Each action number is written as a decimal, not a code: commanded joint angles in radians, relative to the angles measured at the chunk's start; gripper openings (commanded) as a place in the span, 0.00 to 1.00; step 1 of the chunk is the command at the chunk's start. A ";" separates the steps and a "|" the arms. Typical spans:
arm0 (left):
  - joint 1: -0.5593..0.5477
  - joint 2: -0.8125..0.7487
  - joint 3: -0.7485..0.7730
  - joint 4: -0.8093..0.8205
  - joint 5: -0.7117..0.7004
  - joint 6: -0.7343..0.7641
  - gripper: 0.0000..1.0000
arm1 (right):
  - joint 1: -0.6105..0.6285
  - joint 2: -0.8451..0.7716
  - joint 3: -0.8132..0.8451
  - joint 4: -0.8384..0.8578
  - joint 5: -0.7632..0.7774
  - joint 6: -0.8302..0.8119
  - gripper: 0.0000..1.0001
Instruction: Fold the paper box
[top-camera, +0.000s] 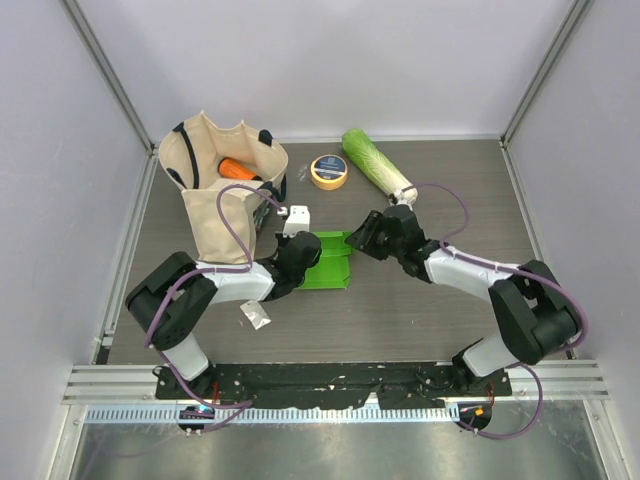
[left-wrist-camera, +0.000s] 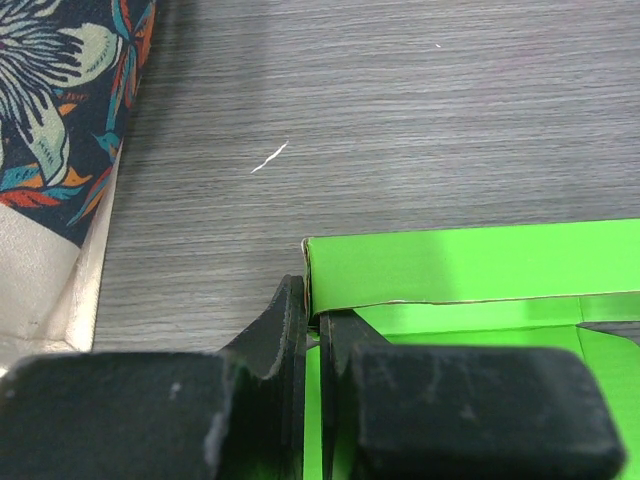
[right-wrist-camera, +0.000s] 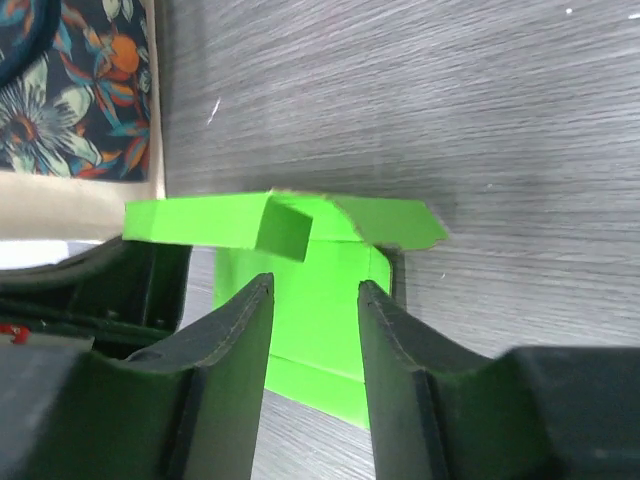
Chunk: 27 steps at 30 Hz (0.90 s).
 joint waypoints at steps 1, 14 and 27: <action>-0.003 -0.038 -0.004 0.027 -0.035 -0.001 0.00 | 0.155 -0.050 0.004 -0.072 0.269 -0.199 0.32; -0.003 -0.024 -0.004 0.031 -0.035 -0.004 0.00 | 0.261 0.126 0.097 -0.071 0.649 -0.277 0.01; -0.003 -0.018 -0.001 0.032 -0.034 -0.004 0.00 | 0.254 0.232 0.113 0.020 0.630 -0.296 0.01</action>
